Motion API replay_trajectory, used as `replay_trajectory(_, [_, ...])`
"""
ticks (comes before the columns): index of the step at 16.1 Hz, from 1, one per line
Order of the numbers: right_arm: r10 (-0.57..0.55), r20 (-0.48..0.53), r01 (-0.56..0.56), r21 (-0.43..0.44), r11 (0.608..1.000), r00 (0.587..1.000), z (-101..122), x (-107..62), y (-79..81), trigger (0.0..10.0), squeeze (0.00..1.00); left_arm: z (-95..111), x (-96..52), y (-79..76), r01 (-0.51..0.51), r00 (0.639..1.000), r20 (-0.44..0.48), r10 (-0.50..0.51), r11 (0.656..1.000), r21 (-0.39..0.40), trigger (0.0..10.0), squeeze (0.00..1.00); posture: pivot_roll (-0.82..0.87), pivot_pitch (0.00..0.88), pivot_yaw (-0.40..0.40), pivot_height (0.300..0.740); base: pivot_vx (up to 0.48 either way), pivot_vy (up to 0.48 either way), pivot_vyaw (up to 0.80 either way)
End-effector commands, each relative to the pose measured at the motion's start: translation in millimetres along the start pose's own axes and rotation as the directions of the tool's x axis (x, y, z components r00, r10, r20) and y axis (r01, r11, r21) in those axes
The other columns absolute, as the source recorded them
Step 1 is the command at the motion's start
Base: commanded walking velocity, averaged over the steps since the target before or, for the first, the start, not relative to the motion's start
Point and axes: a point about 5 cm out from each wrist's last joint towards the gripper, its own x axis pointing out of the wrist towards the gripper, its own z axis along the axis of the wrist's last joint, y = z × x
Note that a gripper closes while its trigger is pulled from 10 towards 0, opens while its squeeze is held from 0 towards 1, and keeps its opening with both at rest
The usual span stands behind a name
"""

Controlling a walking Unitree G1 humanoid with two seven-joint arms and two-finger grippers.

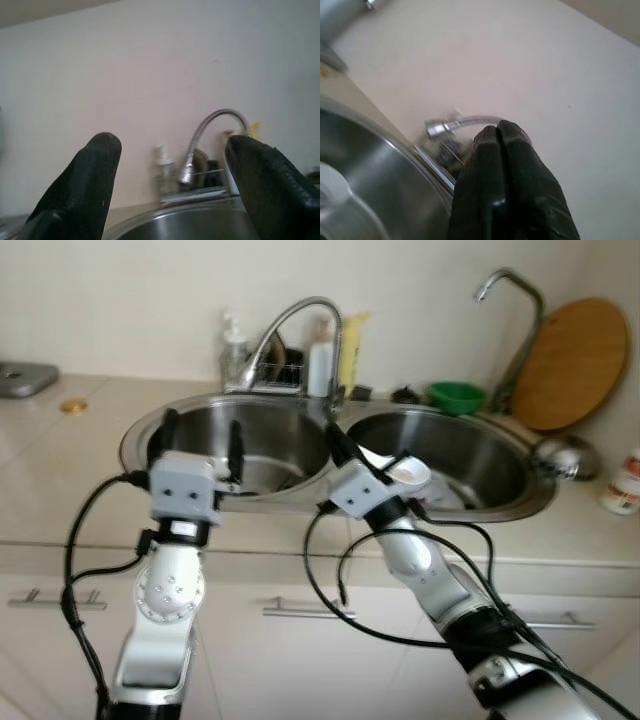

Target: Kitchen organization

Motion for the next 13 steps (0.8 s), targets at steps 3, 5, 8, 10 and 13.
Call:
replay_trajectory(3, [-0.025,-0.006,0.025,-0.004,1.0,1.0,-4.0,-0.6,-11.2,10.0,0.0,3.9,1.8,-6.3,0.023,1.0,0.016,-0.023,1.0,-0.018,10.0,0.0,0.04,0.0,-0.047,0.736,0.274,0.0,0.0])
replay_trajectory(5, [-0.025,-0.007,0.025,0.0,1.0,1.0,-4.1,-0.1,-11.5,10.0,0.0,4.0,1.8,-6.7,0.024,1.0,0.016,-0.024,1.0,-0.019,10.0,0.0,0.04,0.0,-0.048,0.736,0.274,0.0,0.0])
replay_trajectory(8, [-0.026,-0.011,0.026,0.008,1.0,1.0,-4.5,0.7,-11.6,10.0,0.0,3.9,1.6,-6.8,0.025,1.0,0.016,-0.025,1.0,-0.019,10.0,0.0,0.04,0.0,-0.05,0.736,0.269,0.0,0.0])
replay_trajectory(10, [-0.03,-0.02,0.03,0.025,0.999,0.999,-5.4,1.4,-12.1,10.0,0.0,3.9,1.6,-7.0,0.026,1.0,0.016,-0.025,0.999,-0.019,10.0,0.0,0.05,0.0,-0.051,0.736,0.255,0.0,0.0])
replay_trajectory(13, [-0.046,-0.043,0.049,0.074,0.996,0.998,-7.7,3.5,-15.0,10.0,0.0,3.5,1.0,-7.4,0.027,1.0,0.014,-0.027,0.999,-0.018,10.0,0.0,0.05,0.0,-0.051,0.736,0.247,0.0,0.0])
